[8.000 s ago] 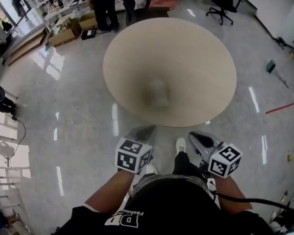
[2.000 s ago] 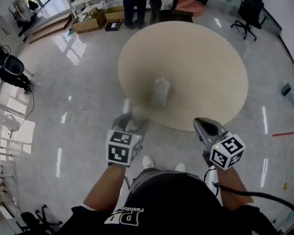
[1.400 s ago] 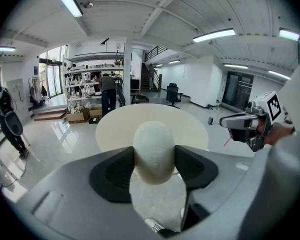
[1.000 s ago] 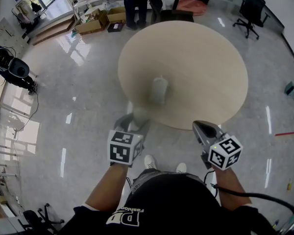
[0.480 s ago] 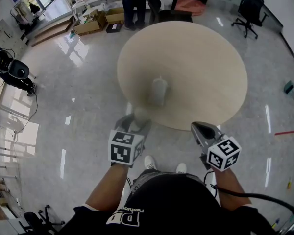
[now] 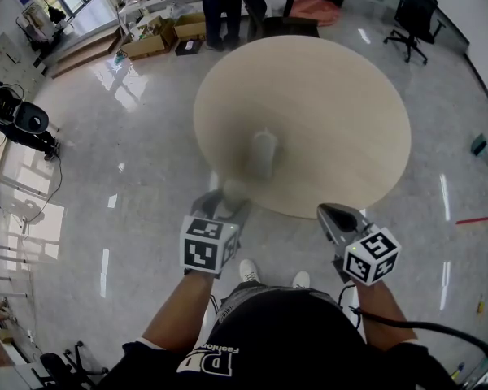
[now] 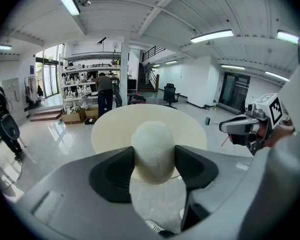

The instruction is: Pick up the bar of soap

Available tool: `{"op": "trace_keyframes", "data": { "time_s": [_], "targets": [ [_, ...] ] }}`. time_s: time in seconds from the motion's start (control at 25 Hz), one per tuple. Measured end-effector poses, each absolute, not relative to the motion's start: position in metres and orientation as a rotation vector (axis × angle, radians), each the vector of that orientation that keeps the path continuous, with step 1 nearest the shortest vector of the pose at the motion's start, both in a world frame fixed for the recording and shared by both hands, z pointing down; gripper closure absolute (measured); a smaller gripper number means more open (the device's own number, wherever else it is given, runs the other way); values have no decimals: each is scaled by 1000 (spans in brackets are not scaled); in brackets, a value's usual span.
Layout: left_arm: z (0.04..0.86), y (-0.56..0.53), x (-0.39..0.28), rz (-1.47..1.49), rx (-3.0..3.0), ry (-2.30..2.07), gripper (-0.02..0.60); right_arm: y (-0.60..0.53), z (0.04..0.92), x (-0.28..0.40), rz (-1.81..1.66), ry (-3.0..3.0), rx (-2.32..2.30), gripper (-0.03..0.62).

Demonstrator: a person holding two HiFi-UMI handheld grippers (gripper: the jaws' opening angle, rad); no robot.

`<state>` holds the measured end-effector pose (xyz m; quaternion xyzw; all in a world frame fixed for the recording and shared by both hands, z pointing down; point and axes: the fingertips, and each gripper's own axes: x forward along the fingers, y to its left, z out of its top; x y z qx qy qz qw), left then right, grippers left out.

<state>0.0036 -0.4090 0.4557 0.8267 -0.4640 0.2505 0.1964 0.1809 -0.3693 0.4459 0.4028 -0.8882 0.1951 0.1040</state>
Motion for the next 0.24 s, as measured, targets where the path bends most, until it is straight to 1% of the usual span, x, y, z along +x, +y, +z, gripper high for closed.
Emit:
{"op": "trace_keyframes", "data": {
  "time_s": [0.24],
  "targets": [
    [458,-408,3,722,2311,-1296,319,-371,444,182,570,-2616,1188,586]
  ]
}}
